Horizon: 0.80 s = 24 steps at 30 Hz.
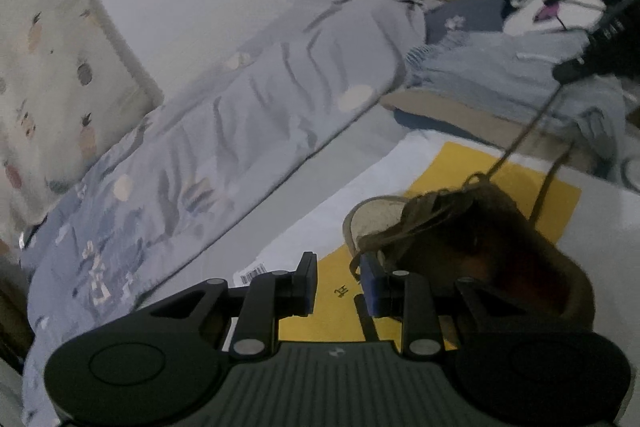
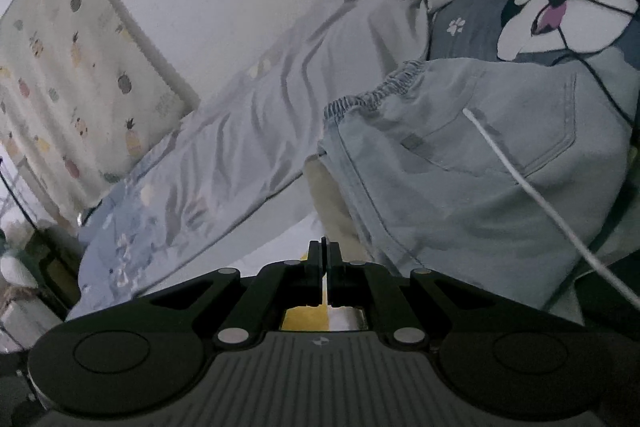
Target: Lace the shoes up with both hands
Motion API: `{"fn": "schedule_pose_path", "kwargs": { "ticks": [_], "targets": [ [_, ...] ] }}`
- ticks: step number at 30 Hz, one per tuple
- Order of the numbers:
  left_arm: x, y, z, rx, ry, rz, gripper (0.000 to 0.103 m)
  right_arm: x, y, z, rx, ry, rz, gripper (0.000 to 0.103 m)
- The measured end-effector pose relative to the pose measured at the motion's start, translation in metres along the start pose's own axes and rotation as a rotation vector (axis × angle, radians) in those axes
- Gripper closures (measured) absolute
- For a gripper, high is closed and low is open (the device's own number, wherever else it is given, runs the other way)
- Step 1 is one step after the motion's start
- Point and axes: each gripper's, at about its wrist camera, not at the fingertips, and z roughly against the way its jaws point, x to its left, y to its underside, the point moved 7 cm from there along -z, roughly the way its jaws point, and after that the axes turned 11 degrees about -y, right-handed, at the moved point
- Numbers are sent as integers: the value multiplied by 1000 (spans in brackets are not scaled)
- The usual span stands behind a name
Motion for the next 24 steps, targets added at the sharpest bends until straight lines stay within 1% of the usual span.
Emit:
{"fn": "schedule_pose_path", "kwargs": {
  "ticks": [3,5,9,13,20,24],
  "targets": [
    [4,-6,4,-9,-7,72,78,-1,0,8,1,4,23,101],
    [5,-11,7,-18,-7,95,78,-5,0,11,8,17,23,101],
    [2,-21,11,-33,-3,115,78,-11,7,16,47,35,44,101],
    [-2,-29,11,-44,-7,126,78,-12,16,17,105,26,78,101],
    [-6,-32,9,-40,-17,147,78,-11,25,20,174,27,136,101],
    [3,-34,8,-42,-36,204,77,-12,28,22,190,43,171,102]
  ]
}}
